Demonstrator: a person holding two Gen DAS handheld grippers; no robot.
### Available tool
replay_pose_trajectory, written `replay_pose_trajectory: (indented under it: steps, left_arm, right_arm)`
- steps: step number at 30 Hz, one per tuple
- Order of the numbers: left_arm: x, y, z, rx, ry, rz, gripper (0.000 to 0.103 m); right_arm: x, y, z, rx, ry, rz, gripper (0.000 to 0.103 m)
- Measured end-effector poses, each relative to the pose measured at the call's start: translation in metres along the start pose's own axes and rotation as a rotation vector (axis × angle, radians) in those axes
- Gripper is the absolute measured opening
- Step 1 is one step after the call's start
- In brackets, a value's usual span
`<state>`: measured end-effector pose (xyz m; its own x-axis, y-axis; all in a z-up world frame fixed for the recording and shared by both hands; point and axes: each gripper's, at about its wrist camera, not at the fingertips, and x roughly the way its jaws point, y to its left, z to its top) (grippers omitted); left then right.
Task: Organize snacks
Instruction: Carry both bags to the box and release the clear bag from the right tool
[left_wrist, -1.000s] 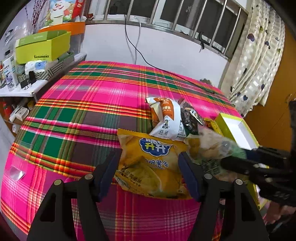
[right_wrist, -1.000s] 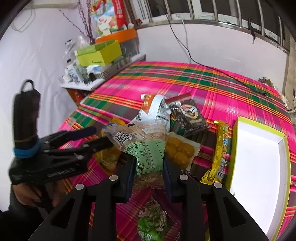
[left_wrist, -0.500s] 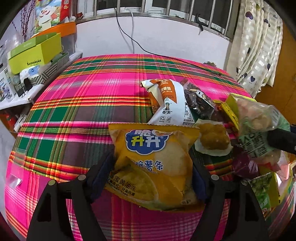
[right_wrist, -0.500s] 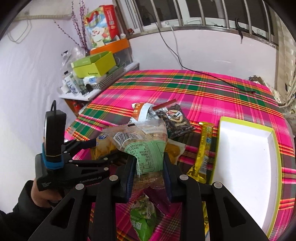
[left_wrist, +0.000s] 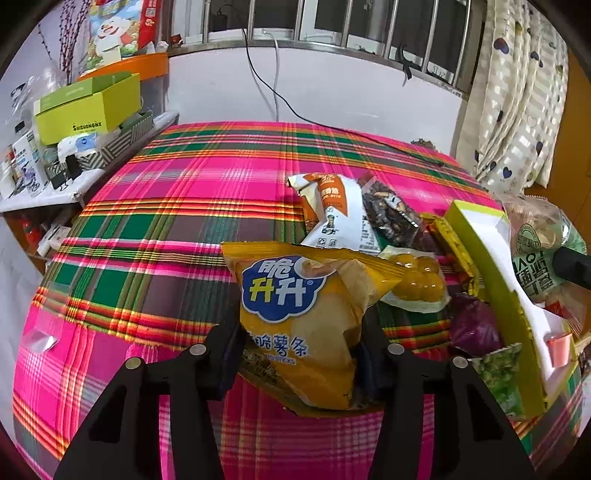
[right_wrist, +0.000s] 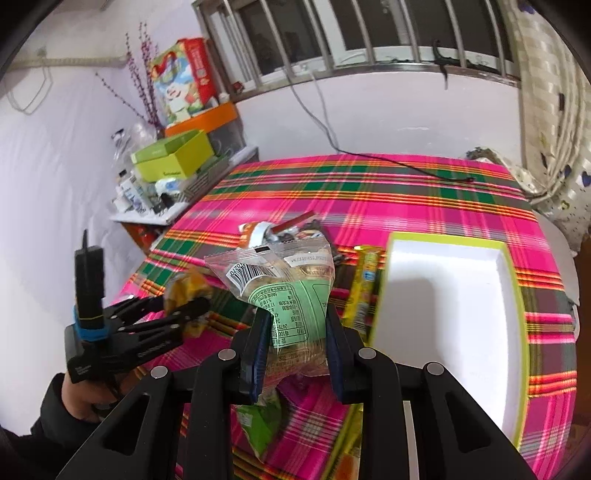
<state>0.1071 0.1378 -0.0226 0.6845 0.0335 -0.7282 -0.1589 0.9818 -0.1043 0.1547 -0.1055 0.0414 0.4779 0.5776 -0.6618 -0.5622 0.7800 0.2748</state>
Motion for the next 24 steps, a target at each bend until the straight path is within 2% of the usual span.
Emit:
replay_pose_trajectory:
  steps: [14,24]
  left_arm:
    - [-0.037,-0.038,0.012,0.030,-0.069,-0.078,0.051]
    - [-0.041,-0.068,0.024,0.066,-0.084,-0.134,0.051]
  right_arm:
    - [-0.036,-0.053,-0.005,0.076,-0.055,-0.085,0.025]
    - [-0.033,-0.100,0.010,0.091,-0.023,-0.196,0.025]
